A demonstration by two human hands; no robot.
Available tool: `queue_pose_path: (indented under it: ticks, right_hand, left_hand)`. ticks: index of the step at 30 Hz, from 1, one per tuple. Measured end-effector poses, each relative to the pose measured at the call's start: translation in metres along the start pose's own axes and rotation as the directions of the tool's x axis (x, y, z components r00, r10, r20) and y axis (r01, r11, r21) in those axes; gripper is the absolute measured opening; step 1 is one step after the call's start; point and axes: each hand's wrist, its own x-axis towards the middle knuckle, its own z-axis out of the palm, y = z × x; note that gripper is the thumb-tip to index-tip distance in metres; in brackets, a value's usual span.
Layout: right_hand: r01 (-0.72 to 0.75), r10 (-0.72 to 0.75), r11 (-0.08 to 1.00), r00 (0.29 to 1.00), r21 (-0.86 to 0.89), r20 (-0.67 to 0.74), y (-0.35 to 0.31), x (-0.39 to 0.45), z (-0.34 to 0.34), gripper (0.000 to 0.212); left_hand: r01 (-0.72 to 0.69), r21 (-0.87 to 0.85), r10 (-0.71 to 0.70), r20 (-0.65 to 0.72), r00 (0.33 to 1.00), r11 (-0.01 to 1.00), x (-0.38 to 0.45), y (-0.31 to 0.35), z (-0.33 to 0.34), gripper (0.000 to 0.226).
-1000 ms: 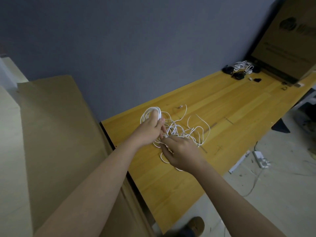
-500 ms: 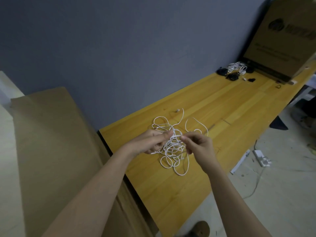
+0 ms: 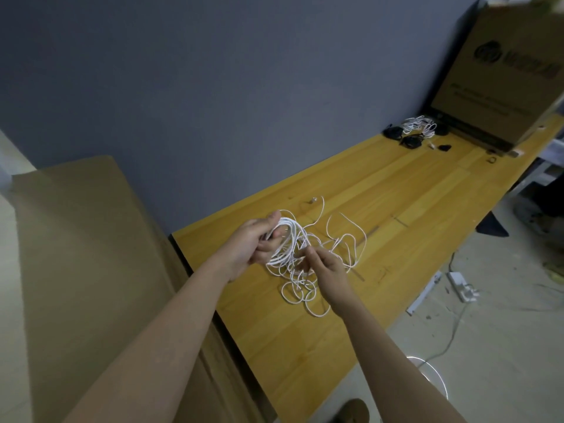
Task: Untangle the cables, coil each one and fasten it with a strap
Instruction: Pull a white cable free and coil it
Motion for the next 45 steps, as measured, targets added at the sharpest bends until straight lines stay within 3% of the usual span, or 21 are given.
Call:
queue_pose_path:
  ticks: [4,6,9,11,14,17,19,21,25,28,31,33,36,37,39,42,43,44,45]
  right_hand:
    - [-0.122,0.136,0.98,0.987,-0.157,0.082,0.034,-0.002,0.005,0.029]
    - [-0.119,0.132,0.956,0.991,-0.268,0.034,0.046,-0.006,0.006,0.027]
    - [-0.009,-0.01,0.843,0.999,-0.538,-0.033,0.046,-0.004,0.011,0.024]
    - [0.174,-0.214,0.629,0.976,-0.758,0.047,0.042,-0.003,0.015,0.024]
    - [0.482,-0.481,0.294,0.821,-0.826,0.308,0.031,-0.009,0.022,0.026]
    - [0.668,-0.603,0.185,0.657,-0.721,0.454,0.014,-0.016,0.023,0.02]
    - [0.713,-0.665,0.194,0.601,-0.674,0.444,0.001,-0.017,0.018,0.014]
    - [0.712,-0.716,0.268,0.598,-0.649,0.36,-0.014,-0.014,0.013,0.019]
    - [0.547,-0.682,0.453,0.721,-0.704,0.121,-0.037,0.011,-0.004,0.018]
    - [0.342,-0.517,0.534,0.856,-0.773,0.021,-0.03,0.035,-0.025,0.011]
    - [0.018,-0.145,0.543,0.987,-0.839,-0.072,-0.014,0.048,-0.037,0.012]
    - [-0.125,0.057,0.549,0.992,-0.826,-0.112,-0.001,0.053,-0.04,0.018]
    - [-0.291,0.245,0.831,0.957,-0.475,-0.157,-0.015,0.063,-0.036,0.029]
    - [-0.272,0.219,0.901,0.958,-0.339,-0.186,-0.03,0.069,-0.033,0.033]
    - [-0.044,-0.046,0.949,0.96,-0.313,-0.276,-0.073,0.082,-0.028,0.039]
    - [0.403,-0.542,0.8,0.804,-0.445,-0.246,-0.132,0.085,-0.024,0.029]
    - [0.474,-0.618,0.749,0.751,-0.463,-0.23,-0.138,0.083,-0.024,0.027]
    - [0.482,-0.633,0.728,0.745,-0.488,-0.208,-0.138,0.083,-0.025,0.028]
    - [0.43,-0.58,0.741,0.797,-0.515,-0.17,-0.13,0.083,-0.025,0.031]
  left_hand:
    - [-0.057,-0.237,0.03,-0.115,0.993,0.97,0.001,0.001,-0.004,0.041]
    - [-0.078,-0.225,0.053,-0.113,0.992,0.971,0.002,0.0,-0.006,0.042]
    - [-0.143,-0.241,0.122,-0.096,0.988,0.96,0.003,-0.001,-0.005,0.036]
    - [-0.182,-0.239,0.148,-0.152,0.977,0.954,0.005,-0.001,-0.004,0.034]
    - [-0.226,0.016,0.224,-0.231,0.947,0.974,0.009,-0.006,-0.002,0.03]
    - [-0.157,0.429,0.28,-0.24,0.929,0.89,0.01,-0.012,-0.001,0.025]
    - [-0.153,0.585,0.313,-0.183,0.932,0.797,0.01,-0.016,-0.003,0.019]
    - [-0.107,0.68,0.28,-0.149,0.948,0.725,0.01,-0.019,-0.003,0.019]
    - [0.012,0.795,0.188,-0.158,0.969,0.606,0.01,-0.022,-0.004,0.028]
    - [0.028,0.779,0.129,-0.139,0.982,0.627,0.009,-0.019,-0.002,0.04]
    - [0.043,0.69,0.071,-0.136,0.988,0.722,0.005,-0.013,0.0,0.063]
    - [0.036,0.626,0.075,-0.15,0.986,0.779,0.002,-0.011,0.001,0.067]
    - [0.011,0.568,0.132,-0.211,0.969,0.823,0.001,-0.009,0.0,0.042]
    - [0.005,0.555,0.154,-0.24,0.959,0.832,0.001,-0.009,0.0,0.038]
    - [-0.017,0.534,0.205,-0.296,0.933,0.845,0.003,-0.009,-0.001,0.037]
    - [-0.087,0.459,0.274,-0.358,0.893,0.884,0.004,-0.005,-0.001,0.034]
    - [-0.112,0.427,0.286,-0.37,0.884,0.897,0.004,-0.004,-0.001,0.034]
    - [-0.125,0.41,0.294,-0.38,0.877,0.903,0.005,-0.004,-0.001,0.035]
    - [-0.124,0.41,0.297,-0.393,0.87,0.904,0.005,-0.004,-0.002,0.035]
